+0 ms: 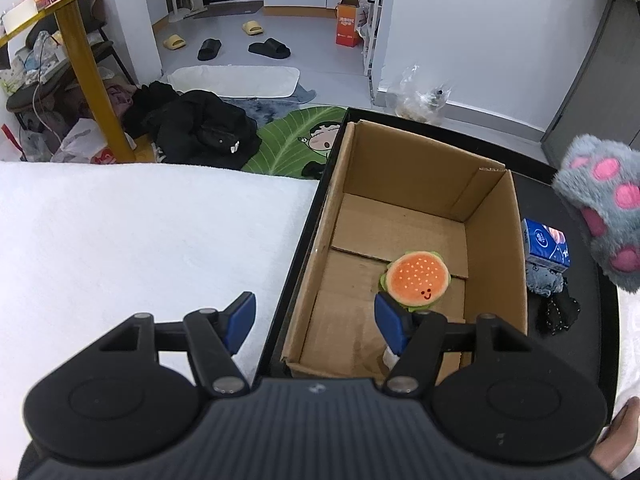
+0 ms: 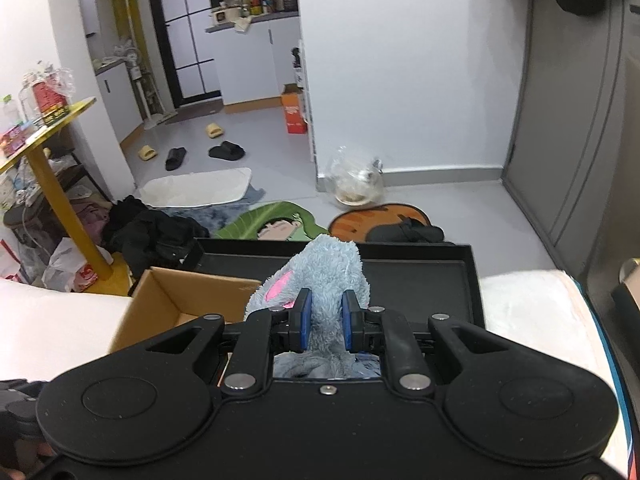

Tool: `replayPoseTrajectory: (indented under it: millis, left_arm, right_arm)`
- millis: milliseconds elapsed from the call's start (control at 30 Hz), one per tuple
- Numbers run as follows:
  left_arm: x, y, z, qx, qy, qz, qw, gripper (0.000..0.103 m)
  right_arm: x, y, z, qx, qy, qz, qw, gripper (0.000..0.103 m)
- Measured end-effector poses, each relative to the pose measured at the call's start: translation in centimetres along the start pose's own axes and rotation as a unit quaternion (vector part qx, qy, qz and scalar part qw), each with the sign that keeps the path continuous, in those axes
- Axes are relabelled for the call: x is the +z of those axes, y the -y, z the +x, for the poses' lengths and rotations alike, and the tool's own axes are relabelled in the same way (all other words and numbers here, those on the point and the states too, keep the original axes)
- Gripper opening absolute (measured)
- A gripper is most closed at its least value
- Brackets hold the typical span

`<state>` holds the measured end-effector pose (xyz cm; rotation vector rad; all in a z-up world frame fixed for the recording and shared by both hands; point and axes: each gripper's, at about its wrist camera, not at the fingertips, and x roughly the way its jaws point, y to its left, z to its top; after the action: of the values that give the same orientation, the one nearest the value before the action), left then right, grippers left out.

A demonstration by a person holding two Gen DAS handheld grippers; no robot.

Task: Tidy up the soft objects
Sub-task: 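Lift the grey plush mouse toward the box with the right gripper, then lower the plush mouse into the box and open the right gripper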

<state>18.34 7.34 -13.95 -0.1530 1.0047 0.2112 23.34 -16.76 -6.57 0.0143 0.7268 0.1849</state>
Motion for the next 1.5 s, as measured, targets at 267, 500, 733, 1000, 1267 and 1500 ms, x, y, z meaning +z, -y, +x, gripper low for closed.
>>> replayPoseTrajectory:
  millis: [267, 500, 733, 1000, 1267, 1500]
  left_arm:
    - [0.1, -0.8, 0.2, -0.012, -0.002, -0.011, 0.9999, 0.064]
    - [0.2, -2.0, 0.8, -0.029, -0.013, -0.031, 0.999, 0.064]
    - [0.1, -2.3, 1.1, -0.038, -0.016, -0.034, 0.9986, 0.064]
    - [0.0, -2.9, 1.4, -0.036, -0.011, -0.046, 0.9982, 0.064]
    - [-0.2, -3.6, 1.6, -0.035, -0.015, -0.073, 0.9966, 0.046]
    - [-0.1, -3.7, 1.8, -0.041, -0.022, -0.076, 0.996, 0.015]
  right_arm:
    - [0.5, -3.2, 0.1, 0.022, -0.005, -0.015, 1.0, 0.016]
    - [0.5, -6.3, 0.6, 0.047, -0.017, -0.023, 0.999, 0.016]
    - [0.2, -8.7, 1.8, 0.06, -0.038, -0.024, 0.997, 0.016]
    - [-0.4, -10.4, 2.8, 0.052, -0.054, -0.029, 0.997, 0.016]
    - [-0.5, -11.7, 3.9, 0.06, -0.07, -0.027, 0.995, 0.016]
    - [-0.5, -12.8, 5.2, 0.066, -0.082, -0.019, 0.994, 0.016]
